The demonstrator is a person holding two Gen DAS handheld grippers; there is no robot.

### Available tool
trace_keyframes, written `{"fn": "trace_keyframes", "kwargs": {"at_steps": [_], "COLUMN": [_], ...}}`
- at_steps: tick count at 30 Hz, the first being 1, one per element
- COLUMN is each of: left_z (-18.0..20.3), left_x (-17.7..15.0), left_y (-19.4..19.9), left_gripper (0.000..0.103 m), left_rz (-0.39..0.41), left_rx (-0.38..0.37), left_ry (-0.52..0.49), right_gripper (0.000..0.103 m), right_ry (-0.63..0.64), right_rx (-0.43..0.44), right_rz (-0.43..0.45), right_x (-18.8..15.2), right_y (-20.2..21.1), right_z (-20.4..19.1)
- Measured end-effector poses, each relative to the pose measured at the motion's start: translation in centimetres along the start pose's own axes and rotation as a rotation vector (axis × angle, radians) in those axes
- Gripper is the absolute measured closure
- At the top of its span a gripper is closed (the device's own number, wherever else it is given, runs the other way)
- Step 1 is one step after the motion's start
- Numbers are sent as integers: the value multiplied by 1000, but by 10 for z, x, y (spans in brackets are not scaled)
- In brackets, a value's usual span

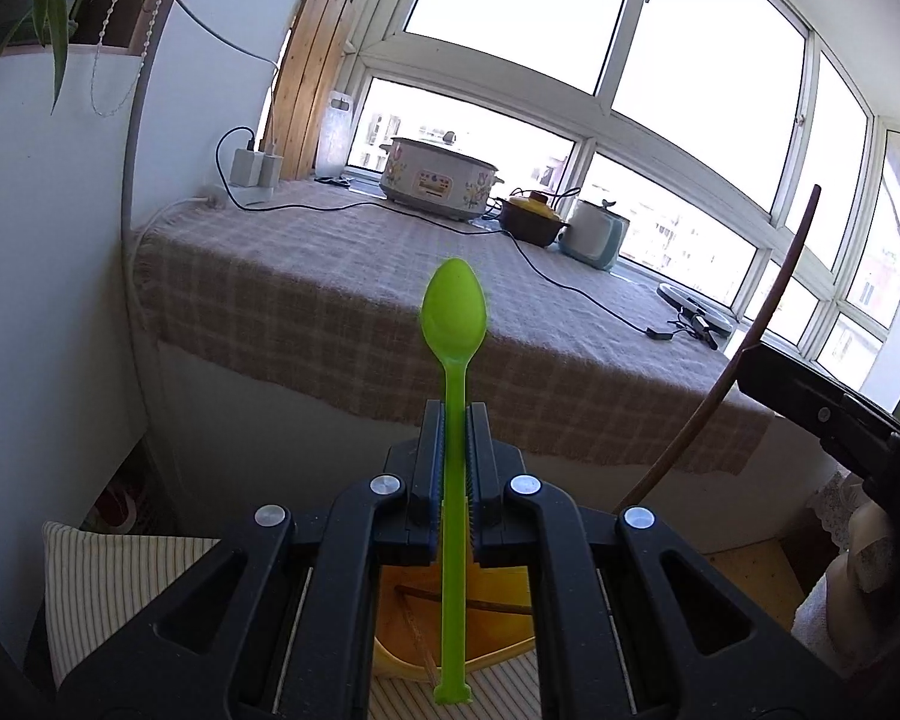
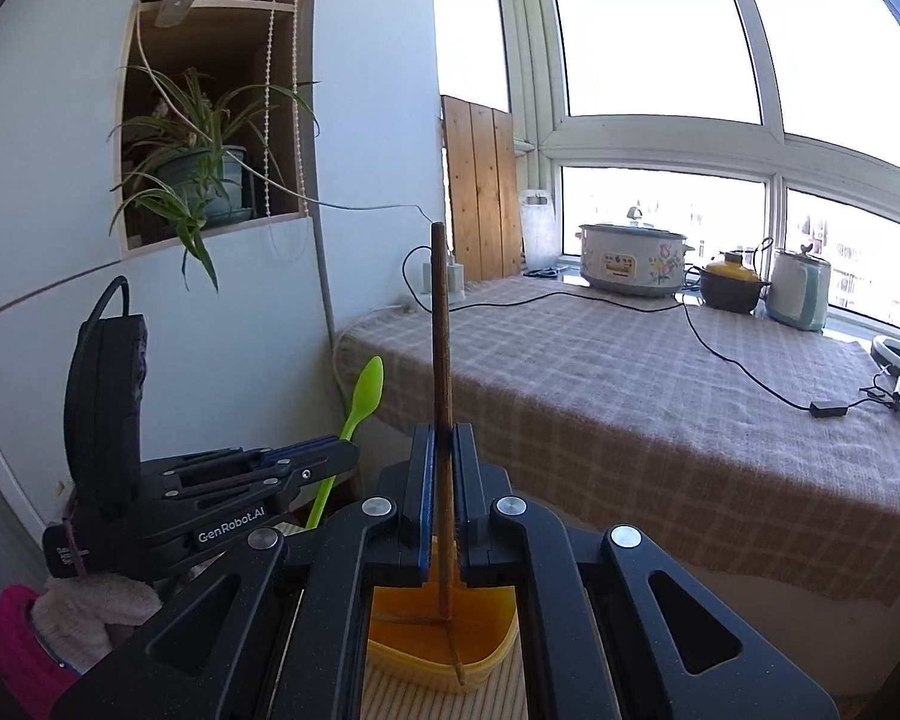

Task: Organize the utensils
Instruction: 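Lower the green spoon and the chopstick into the yellow bucket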

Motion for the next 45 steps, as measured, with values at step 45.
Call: {"fn": "trace_keyframes", "kwargs": {"at_steps": [45], "left_z": [37], "left_x": [-30], "left_y": [-30], "left_gripper": [99], "left_rz": [246], "left_rx": [176], "left_ry": [-50], "right_gripper": [99], "right_ry": [-47], "right_rx": [41], "right_rz": [-121], "right_x": [-44], "right_y": [-40], "right_z": [23]}}
Point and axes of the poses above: each gripper's, at about its wrist camera, not at the fingertips, and y roughly against the way its jaws point, z to its right, x to its top, the point moved 5 cm from there along -y, roughly the way its jaws point
